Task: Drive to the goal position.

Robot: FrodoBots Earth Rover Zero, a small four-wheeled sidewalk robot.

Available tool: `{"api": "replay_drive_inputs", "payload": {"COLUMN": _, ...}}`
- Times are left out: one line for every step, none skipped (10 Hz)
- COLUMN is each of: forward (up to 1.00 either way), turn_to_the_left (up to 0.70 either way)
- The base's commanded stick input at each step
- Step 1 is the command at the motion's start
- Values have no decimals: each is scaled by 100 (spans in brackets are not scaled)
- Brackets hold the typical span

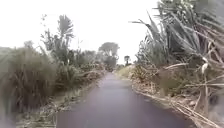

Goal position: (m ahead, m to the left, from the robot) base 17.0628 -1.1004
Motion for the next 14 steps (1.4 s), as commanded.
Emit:
{"api": "replay_drive_inputs", "payload": {"forward": 70, "turn_to_the_left": 0}}
{"api": "replay_drive_inputs", "payload": {"forward": 70, "turn_to_the_left": 0}}
{"api": "replay_drive_inputs", "payload": {"forward": 70, "turn_to_the_left": 0}}
{"api": "replay_drive_inputs", "payload": {"forward": 70, "turn_to_the_left": 0}}
{"api": "replay_drive_inputs", "payload": {"forward": 70, "turn_to_the_left": 0}}
{"api": "replay_drive_inputs", "payload": {"forward": 70, "turn_to_the_left": 0}}
{"api": "replay_drive_inputs", "payload": {"forward": 70, "turn_to_the_left": 0}}
{"api": "replay_drive_inputs", "payload": {"forward": 70, "turn_to_the_left": 0}}
{"api": "replay_drive_inputs", "payload": {"forward": 70, "turn_to_the_left": 0}}
{"api": "replay_drive_inputs", "payload": {"forward": 70, "turn_to_the_left": 0}}
{"api": "replay_drive_inputs", "payload": {"forward": 70, "turn_to_the_left": 0}}
{"api": "replay_drive_inputs", "payload": {"forward": 70, "turn_to_the_left": 0}}
{"api": "replay_drive_inputs", "payload": {"forward": 70, "turn_to_the_left": 0}}
{"api": "replay_drive_inputs", "payload": {"forward": 70, "turn_to_the_left": 0}}
